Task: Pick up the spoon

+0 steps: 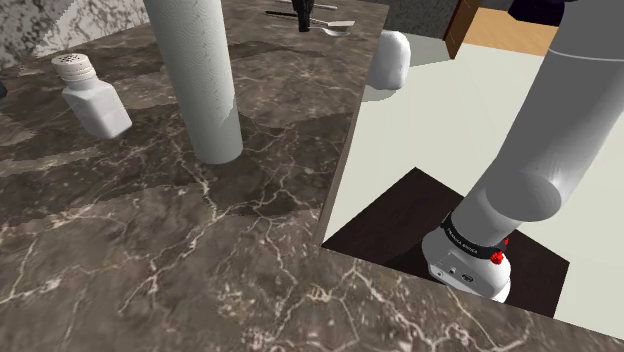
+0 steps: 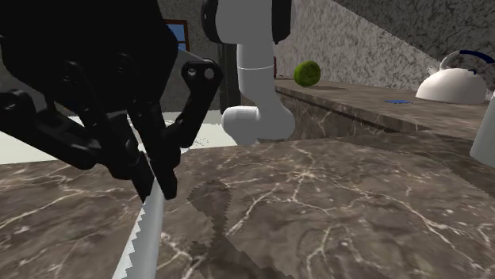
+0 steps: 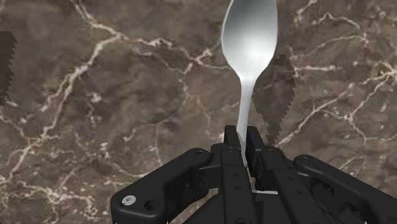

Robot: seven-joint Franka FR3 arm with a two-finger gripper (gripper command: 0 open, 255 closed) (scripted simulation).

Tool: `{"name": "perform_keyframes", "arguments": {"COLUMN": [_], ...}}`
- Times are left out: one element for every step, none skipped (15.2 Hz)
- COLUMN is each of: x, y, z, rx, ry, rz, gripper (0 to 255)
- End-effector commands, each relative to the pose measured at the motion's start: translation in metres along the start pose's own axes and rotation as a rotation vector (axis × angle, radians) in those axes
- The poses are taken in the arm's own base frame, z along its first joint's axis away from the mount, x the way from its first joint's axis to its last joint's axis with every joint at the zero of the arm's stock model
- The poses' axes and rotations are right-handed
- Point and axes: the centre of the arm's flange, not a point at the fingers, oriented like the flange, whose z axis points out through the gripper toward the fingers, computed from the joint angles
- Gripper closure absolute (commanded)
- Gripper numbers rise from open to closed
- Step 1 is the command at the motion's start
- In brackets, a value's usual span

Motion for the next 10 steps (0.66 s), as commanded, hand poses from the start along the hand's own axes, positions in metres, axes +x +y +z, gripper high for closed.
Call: {"name": "perform_keyframes", "arguments": {"x": [-0.001, -0.002, -0.003, -0.003, -0.004, -0.005, -0.006, -0.006, -0.007, -0.007], "y": [-0.003, -0.004, -0.004, -0.005, -0.006, -0.007, -0.008, -0.008, -0.008, -0.008], "z": [-0.011, -0.016, -0.022, -0.027, -0.032, -0.037, -0.042, -0.047, -0.048, -0.048], "rx": [0.000, 0.000, 0.000, 0.000, 0.000, 0.000, 0.000, 0.000, 0.000, 0.000], "ry": [-0.001, -0.001, -0.001, -0.001, -0.001, -0.001, -0.001, -0.001, -0.001, -0.001], "rz": [0.000, 0.000, 0.000, 0.000, 0.000, 0.000, 0.000, 0.000, 0.000, 0.000], "gripper": [255, 255, 255, 255, 255, 255, 255, 255, 255, 255]}}
